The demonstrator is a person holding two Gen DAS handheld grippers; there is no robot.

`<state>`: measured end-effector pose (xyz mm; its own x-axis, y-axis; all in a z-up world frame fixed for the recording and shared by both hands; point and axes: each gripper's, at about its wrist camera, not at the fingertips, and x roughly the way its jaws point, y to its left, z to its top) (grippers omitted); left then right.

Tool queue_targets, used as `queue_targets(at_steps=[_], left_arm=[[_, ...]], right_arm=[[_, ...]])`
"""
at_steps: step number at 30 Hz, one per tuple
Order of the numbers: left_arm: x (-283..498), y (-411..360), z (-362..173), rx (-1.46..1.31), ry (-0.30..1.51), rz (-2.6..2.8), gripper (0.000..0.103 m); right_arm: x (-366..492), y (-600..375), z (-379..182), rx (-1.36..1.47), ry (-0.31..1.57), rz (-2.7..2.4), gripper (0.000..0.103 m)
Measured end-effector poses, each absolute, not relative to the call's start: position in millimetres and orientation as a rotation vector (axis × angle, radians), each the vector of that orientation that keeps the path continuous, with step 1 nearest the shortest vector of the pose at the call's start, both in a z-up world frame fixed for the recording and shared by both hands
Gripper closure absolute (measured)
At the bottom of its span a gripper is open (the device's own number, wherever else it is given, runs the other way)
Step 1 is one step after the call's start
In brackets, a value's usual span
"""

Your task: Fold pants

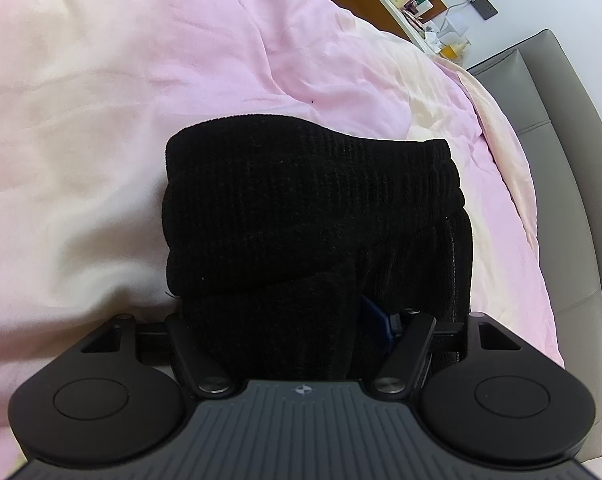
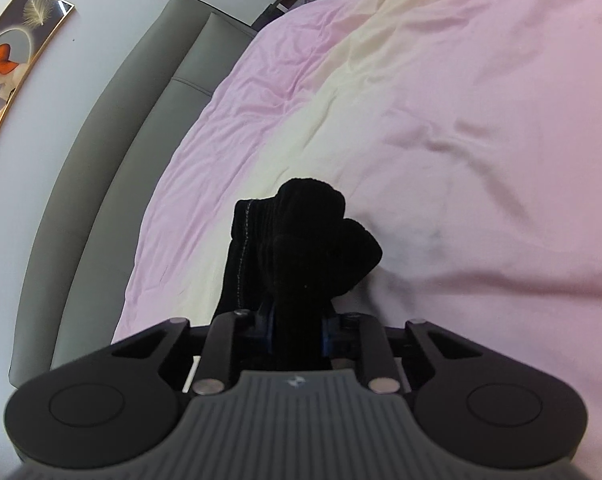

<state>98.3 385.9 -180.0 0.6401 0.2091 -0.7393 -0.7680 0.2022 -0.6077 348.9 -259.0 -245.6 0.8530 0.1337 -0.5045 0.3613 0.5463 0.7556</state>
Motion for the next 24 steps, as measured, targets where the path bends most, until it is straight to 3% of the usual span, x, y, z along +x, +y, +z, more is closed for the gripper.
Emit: queue_targets(at_steps=[9, 15, 19, 24], left_arm=[[96, 387, -181, -1.205, 0.573, 0.722, 0.027], [97, 387, -180, -1.192, 0.584, 0.717, 0.027], [98, 388, -181, -1.197, 0.585, 0.714, 0.027], [98, 388, -182, -1.200, 0.583, 0.710, 0.027]], right_arm=[[323, -184, -145, 0.530, 0.419, -0.047, 0.089], [285, -47, -90, 0.051, 0.255, 0.116, 0.089], [257, 46, -120, -0.235, 0.272, 0.286, 0.089], [244, 117, -209, -0.626, 0.446, 0.480, 0.087]])
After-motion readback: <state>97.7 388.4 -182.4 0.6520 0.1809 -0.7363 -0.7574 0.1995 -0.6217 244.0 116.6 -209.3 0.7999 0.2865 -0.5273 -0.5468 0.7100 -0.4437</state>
